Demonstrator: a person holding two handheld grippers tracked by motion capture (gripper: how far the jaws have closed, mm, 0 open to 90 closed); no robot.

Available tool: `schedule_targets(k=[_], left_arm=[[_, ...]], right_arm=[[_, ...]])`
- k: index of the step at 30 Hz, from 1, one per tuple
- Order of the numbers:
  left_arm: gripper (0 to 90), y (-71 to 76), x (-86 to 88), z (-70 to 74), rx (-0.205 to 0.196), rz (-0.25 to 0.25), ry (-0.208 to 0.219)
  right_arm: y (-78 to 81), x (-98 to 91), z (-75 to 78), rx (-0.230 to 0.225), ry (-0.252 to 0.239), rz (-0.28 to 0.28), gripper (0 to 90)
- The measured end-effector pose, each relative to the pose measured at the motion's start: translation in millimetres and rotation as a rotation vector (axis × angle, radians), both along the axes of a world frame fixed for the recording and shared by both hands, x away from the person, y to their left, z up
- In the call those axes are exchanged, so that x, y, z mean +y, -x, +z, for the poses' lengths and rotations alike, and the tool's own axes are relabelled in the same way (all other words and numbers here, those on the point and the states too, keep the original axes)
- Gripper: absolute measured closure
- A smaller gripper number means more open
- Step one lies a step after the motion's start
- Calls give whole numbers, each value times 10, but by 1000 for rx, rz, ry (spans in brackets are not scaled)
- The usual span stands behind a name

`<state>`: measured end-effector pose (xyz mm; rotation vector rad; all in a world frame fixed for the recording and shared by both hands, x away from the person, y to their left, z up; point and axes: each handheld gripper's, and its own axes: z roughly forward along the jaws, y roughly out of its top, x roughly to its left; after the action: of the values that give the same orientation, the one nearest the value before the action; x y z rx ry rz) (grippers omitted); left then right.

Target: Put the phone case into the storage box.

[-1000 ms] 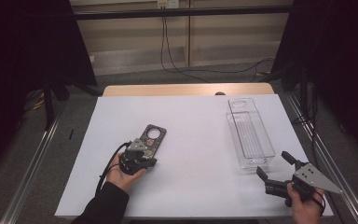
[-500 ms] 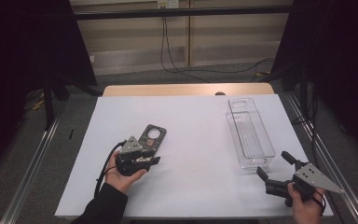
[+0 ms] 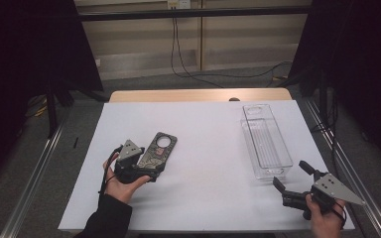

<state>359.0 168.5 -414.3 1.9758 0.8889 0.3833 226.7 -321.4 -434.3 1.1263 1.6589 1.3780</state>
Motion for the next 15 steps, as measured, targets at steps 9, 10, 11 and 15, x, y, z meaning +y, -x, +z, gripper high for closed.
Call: schedule_targets(k=[9,10,11,15], left_arm=[[54,-105,57,42,-16,51,-30],[54,-128,74,41,-3,54,-10],[54,-151,85,39,10,60,-1],[52,-223,110,32,55,68,-35]], right_arm=[[-1,2,-2,2,-2,2,0],[-1,2,-2,2,-2,2,0],[-1,1,-2,2,-2,2,0],[-2,0,-2,4,-1,3,0]])
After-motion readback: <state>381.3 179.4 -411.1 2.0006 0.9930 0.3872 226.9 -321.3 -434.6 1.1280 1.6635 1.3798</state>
